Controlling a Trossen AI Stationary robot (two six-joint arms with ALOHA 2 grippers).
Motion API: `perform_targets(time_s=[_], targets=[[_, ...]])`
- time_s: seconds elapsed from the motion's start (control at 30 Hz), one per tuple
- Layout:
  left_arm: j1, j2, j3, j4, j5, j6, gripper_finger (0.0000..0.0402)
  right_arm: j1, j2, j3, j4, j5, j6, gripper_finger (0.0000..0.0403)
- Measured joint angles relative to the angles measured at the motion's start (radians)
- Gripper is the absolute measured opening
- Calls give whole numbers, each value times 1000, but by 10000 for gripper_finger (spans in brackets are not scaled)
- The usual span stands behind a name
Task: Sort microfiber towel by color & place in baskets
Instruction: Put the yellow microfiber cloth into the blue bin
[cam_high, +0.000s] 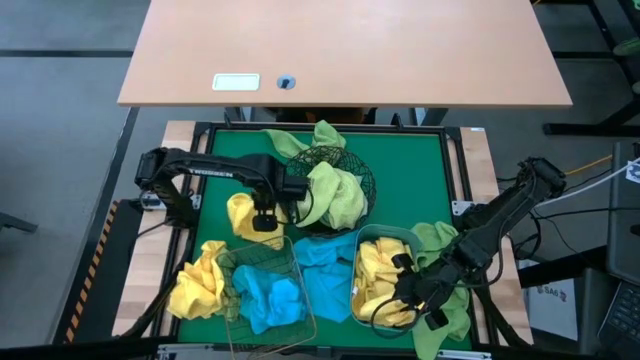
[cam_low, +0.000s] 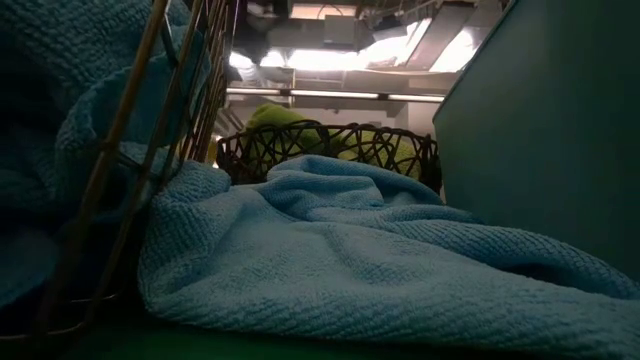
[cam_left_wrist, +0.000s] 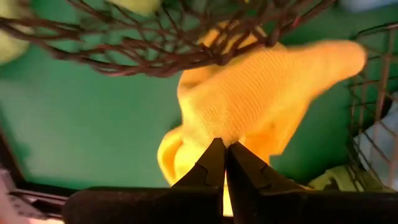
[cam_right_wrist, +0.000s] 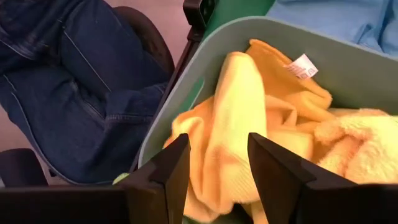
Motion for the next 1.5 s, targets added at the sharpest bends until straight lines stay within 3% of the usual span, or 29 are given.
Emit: perform_targets(time_s=[0.5, 0.7, 1.07, 1.5], targets=[[0, -71, 413, -19, -41, -8, 0, 0, -1, 141, -171, 72, -1, 161], [-9, -70, 525, 127, -36, -8, 0, 0, -1, 211, -290, 172, -1, 161], [-72, -67, 549, 573, 31, 9, 0, 0, 0, 352, -492, 275, -1, 161], [-184, -42, 549, 943, 32, 120, 0, 0, 0, 477, -683, 381, -1, 161]])
